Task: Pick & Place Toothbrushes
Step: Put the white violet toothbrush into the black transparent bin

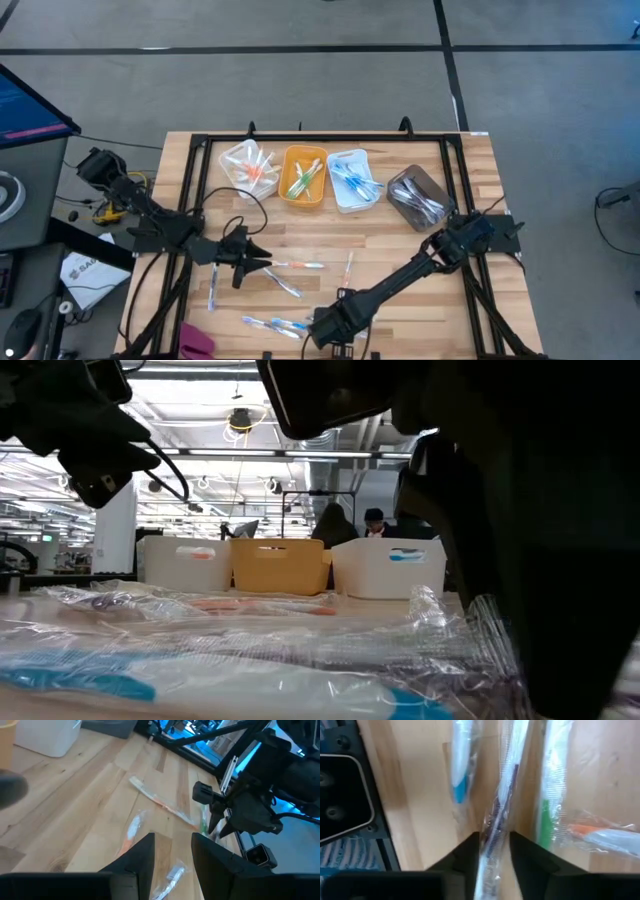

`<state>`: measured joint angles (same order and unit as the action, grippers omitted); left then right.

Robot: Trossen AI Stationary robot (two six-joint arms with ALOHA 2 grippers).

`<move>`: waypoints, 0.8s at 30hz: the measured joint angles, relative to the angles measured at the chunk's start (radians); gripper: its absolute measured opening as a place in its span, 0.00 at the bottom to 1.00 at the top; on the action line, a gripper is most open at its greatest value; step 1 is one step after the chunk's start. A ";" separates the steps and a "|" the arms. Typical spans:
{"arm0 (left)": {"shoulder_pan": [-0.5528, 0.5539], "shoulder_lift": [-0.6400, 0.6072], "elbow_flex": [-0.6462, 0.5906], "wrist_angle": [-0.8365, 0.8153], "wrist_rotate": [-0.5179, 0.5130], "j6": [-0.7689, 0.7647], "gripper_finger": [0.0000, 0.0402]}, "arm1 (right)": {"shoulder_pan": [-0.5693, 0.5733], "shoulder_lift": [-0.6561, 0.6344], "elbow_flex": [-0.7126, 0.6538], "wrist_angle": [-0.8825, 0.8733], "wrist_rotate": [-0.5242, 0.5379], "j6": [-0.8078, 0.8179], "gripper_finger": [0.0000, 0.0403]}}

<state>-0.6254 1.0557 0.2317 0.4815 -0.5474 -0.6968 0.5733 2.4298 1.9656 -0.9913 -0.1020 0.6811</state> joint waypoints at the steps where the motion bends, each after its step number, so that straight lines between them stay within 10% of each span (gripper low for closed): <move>1: -0.008 0.000 0.000 0.000 -0.008 0.000 0.30 | -0.001 0.000 0.000 -0.007 0.000 -0.002 0.26; 6: -0.019 0.000 0.000 0.000 -0.013 0.001 0.30 | -0.024 0.000 0.000 -0.026 -0.008 -0.037 0.04; 24: -0.026 0.000 0.000 0.000 -0.018 0.010 0.30 | 0.005 -0.049 0.375 -0.581 0.121 0.069 0.01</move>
<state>-0.6519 1.0557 0.2321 0.4820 -0.5652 -0.6865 0.5786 2.3809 2.3402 -1.5724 0.0194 0.7506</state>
